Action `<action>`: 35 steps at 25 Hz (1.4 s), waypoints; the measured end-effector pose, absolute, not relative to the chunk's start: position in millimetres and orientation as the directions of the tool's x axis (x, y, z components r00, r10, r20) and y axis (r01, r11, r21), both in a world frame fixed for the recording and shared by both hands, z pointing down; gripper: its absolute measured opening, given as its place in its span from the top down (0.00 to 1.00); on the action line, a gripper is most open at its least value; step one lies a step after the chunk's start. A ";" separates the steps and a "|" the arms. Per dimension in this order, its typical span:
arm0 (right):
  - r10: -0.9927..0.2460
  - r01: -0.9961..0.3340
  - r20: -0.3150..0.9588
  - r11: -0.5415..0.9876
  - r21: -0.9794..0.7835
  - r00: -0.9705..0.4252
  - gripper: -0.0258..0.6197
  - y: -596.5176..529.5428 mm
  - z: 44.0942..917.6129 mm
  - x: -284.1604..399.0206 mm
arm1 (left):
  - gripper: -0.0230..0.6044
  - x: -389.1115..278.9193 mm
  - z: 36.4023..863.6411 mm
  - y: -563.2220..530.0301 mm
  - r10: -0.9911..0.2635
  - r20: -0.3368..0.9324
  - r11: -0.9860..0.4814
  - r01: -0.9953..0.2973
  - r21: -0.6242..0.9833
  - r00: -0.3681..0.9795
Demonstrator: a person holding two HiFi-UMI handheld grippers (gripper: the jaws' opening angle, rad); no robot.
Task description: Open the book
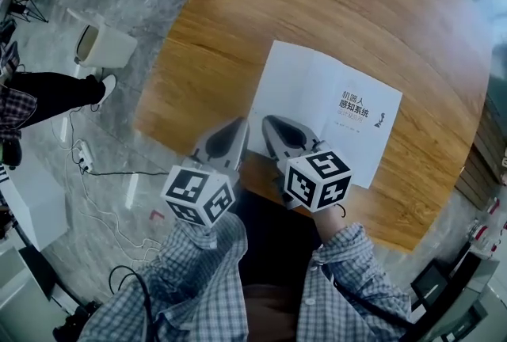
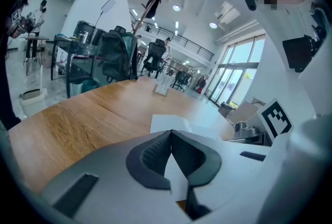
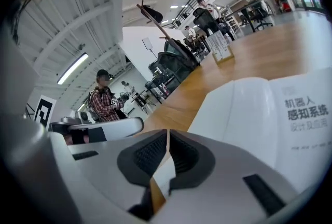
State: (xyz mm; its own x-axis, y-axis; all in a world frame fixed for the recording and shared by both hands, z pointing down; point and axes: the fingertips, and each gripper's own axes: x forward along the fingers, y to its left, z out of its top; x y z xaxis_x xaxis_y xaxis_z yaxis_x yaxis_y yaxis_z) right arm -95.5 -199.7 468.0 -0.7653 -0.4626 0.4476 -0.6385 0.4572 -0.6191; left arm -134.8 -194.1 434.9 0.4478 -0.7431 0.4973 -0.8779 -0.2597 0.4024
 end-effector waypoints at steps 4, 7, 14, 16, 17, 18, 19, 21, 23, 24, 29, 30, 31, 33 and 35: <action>-0.558 -0.685 0.419 0.447 -0.575 -0.716 0.93 -203.6 441.9 -63.4 | 0.95 -114.1 414.6 -198.3 -0.752 0.453 -0.311 -0.863 0.397 0.479; -0.622 -0.725 0.402 0.443 -0.528 -0.672 0.93 -204.0 422.3 -36.3 | 0.95 -96.2 397.3 -200.4 -0.755 0.414 -0.355 -0.848 0.394 0.508; -0.742 -0.805 0.362 0.398 -0.439 -0.565 0.93 -197.2 382.4 28.1 | 0.95 -48.5 363.3 -198.8 -0.731 0.344 -0.457 -0.797 0.395 0.590; -0.772 -0.828 0.351 0.384 -0.408 -0.530 0.93 -192.3 370.6 46.3 | 0.95 -34.3 354.2 -194.3 -0.717 0.328 -0.489 -0.779 0.393 0.616; -0.785 -0.839 0.346 0.376 -0.394 -0.515 0.93 -189.5 364.8 55.0 | 0.95 -27.6 349.8 -191.7 -0.710 0.321 -0.504 -0.770 0.390 0.627; -0.796 -0.847 0.340 0.368 -0.384 -0.500 0.93 -186.6 359.2 63.5 | 0.95 -21.1 345.7 -189.1 -0.702 0.315 -0.519 -0.762 0.387 0.638; -0.808 -0.854 0.333 0.358 -0.378 -0.486 0.93 -183.8 354.3 71.7 | 0.95 -14.9 341.9 -186.6 -0.695 0.309 -0.534 -0.754 0.383 0.649; -0.832 -0.864 0.316 0.330 -0.379 -0.456 0.93 -179.9 346.9 87.9 | 0.95 -3.9 335.9 -183.6 -0.679 0.302 -0.561 -0.738 0.376 0.670; -0.854 -0.874 0.302 0.298 -0.383 -0.424 0.93 -177.3 342.3 103.3 | 0.95 5.5 331.8 -182.9 -0.663 0.296 -0.583 -0.722 0.373 0.688; -0.863 -0.879 0.298 0.283 -0.383 -0.407 0.93 -175.5 340.6 110.2 | 0.95 9.6 330.2 -182.5 -0.656 0.293 -0.592 -0.715 0.372 0.696; -0.893 -0.904 0.285 0.238 -0.355 -0.347 0.93 -165.3 333.3 132.1 | 0.95 23.1 325.0 -180.8 -0.637 0.282 -0.626 -0.695 0.354 0.717; -0.898 -0.908 0.283 0.232 -0.350 -0.339 0.93 -163.6 332.0 134.5 | 0.95 25.2 324.7 -180.3 -0.635 0.280 -0.630 -0.692 0.351 0.720; -0.901 -0.911 0.280 0.228 -0.344 -0.331 0.93 -162.0 330.8 136.5 | 0.95 27.0 324.5 -179.7 -0.632 0.279 -0.634 -0.690 0.350 0.723; -0.906 -0.915 0.274 0.224 -0.336 -0.323 0.93 -160.2 328.2 138.8 | 0.95 30.1 323.9 -178.5 -0.629 0.277 -0.639 -0.686 0.348 0.726; -0.908 -0.915 0.268 0.225 -0.334 -0.321 0.93 -160.1 326.1 140.0 | 0.95 32.5 323.2 -177.8 -0.626 0.278 -0.643 -0.684 0.346 0.729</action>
State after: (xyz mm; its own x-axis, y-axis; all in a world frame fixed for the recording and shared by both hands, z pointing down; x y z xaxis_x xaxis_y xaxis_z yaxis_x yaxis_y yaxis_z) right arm 140.0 -160.1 326.1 -0.3208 -0.9084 0.2682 -0.9153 0.2245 -0.3344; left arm 32.5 -177.8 323.2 0.7288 -0.6259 0.2775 -0.6836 -0.6428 0.3457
